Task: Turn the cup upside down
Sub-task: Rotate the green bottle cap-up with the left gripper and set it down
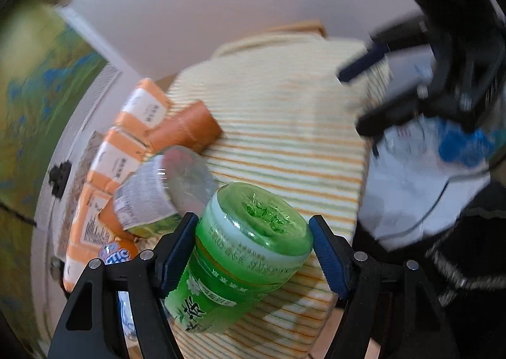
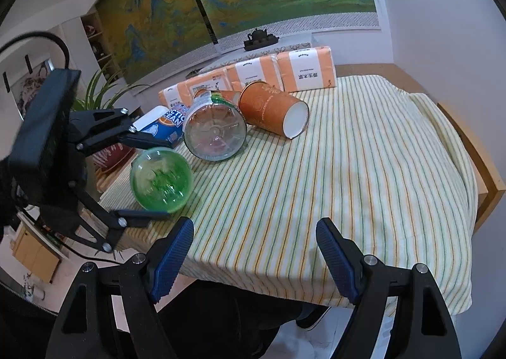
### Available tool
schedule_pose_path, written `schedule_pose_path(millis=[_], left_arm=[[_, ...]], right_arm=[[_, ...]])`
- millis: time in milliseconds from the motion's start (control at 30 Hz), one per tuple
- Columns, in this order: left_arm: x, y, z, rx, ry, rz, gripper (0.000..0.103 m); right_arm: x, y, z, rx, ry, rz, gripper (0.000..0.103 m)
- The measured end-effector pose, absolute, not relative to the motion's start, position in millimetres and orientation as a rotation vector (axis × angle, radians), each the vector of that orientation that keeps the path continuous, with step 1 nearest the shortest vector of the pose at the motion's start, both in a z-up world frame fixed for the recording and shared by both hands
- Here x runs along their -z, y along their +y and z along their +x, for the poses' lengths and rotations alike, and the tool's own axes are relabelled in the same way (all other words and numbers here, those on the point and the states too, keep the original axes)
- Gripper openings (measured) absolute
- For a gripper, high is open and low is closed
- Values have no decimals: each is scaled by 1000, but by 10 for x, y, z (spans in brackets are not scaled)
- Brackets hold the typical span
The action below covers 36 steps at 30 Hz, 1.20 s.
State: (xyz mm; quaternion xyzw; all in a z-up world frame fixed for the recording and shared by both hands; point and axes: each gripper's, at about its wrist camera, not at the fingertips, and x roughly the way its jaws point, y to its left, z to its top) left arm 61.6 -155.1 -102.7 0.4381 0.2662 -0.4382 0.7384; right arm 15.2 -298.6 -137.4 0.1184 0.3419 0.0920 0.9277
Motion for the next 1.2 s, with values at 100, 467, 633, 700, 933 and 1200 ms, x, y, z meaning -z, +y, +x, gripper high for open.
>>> schedule_pose_path(millis=[100,467,633,700,933,1200], left_arm=[[867,-1423,667,936,571,817,75],[561,-874,917,873,563,279,75],[502,-554,1069,850,566,25,75],[522,-423,1134,846,578,-55,75],[639,-180,1128,813,578,-89,75],[728,-111,1198,870,571,-271,75]], right_arm=[[1356,-2965,156,-179,693,237,76],[1289,-2760,171,-200,681,212,76],[1256,-2650,180,-216,681,199,76],[1247,-2606,172,-222,680,193,76],[1211,-2486,186,-237,683,176,76],[1171,-2332,240,-248,689,152,76]])
